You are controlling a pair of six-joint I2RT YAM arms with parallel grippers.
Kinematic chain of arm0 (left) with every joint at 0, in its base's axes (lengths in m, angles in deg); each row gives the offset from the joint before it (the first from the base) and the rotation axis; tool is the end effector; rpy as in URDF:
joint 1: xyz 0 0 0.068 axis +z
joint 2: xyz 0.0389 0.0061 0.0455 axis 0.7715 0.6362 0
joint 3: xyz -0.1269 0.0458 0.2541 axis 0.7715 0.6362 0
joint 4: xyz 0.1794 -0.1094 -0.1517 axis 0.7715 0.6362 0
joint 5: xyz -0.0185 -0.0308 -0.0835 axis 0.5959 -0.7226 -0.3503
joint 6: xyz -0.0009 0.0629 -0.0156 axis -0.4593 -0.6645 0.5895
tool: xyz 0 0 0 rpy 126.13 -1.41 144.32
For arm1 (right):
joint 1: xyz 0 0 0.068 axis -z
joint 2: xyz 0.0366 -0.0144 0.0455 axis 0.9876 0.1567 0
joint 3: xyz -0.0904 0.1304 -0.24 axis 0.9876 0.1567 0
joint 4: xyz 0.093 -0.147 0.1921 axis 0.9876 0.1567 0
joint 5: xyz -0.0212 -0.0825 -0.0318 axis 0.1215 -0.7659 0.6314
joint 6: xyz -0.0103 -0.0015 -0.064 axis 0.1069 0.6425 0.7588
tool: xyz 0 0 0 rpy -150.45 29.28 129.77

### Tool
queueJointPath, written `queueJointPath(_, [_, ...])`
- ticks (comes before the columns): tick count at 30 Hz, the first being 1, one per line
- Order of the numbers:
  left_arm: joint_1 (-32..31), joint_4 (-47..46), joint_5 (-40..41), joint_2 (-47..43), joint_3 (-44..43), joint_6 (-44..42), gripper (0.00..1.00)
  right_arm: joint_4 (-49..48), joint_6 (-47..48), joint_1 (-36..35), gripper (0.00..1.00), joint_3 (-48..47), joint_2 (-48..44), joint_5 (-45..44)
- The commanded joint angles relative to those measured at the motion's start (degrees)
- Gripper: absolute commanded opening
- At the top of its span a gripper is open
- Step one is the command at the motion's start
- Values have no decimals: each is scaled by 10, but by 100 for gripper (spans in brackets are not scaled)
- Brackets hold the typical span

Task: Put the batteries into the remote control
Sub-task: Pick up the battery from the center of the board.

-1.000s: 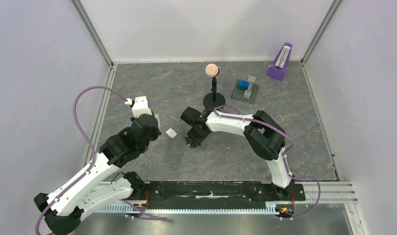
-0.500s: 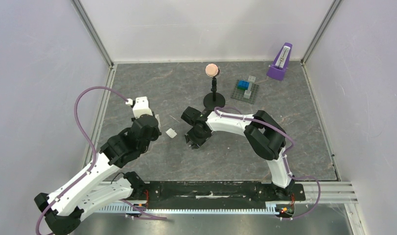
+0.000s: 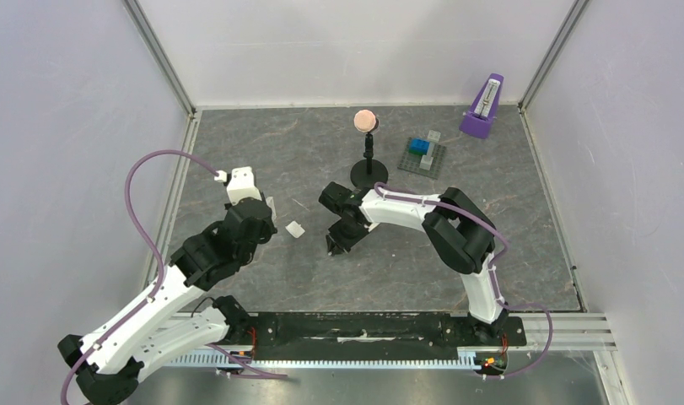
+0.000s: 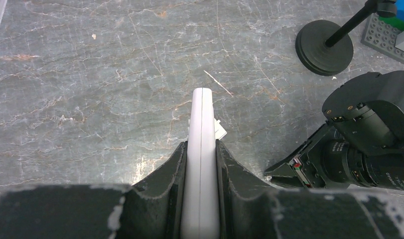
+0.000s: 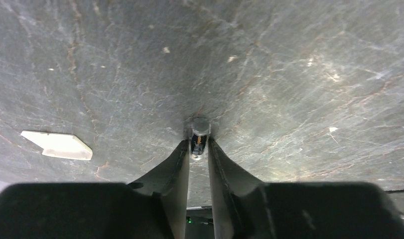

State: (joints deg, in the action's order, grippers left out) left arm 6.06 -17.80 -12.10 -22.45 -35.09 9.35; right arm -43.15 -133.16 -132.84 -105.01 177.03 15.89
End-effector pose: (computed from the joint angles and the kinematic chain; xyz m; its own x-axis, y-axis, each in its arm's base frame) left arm 0.1244 -0.0773 0.3248 -0.4416 -0.1655 -0.8818 -0.0769 0.9862 -0.1466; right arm 0.2471 0.3204 0.1454 -0.5934 0.7966 0.1151 0.8030 0.5761 0.1526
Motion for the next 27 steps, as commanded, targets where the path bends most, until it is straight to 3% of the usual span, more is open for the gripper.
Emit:
queueJointPath(1, [0,-16,6,-6,-4,-17,2,74,15,5,18,38,35,-68])
queueJointPath(6, [0,-24,-35,-10,-1,-18,2,71,78,5,0,20,26,-94])
queueJointPath(11, [1,-46,-120,-12,16,-5,2,1,252,6,0,29,-28,-119])
queueJointPath(15, [9,-73,-202,-10,41,29,2,-59,373,13,0,122,-127,-113])
queueJointPath(23, [26,-228,-490,14,118,56,2,-183,578,13,0,276,-339,40])
queueJointPath(27, [30,-279,-564,50,144,82,2,-192,612,10,0,275,-402,99])
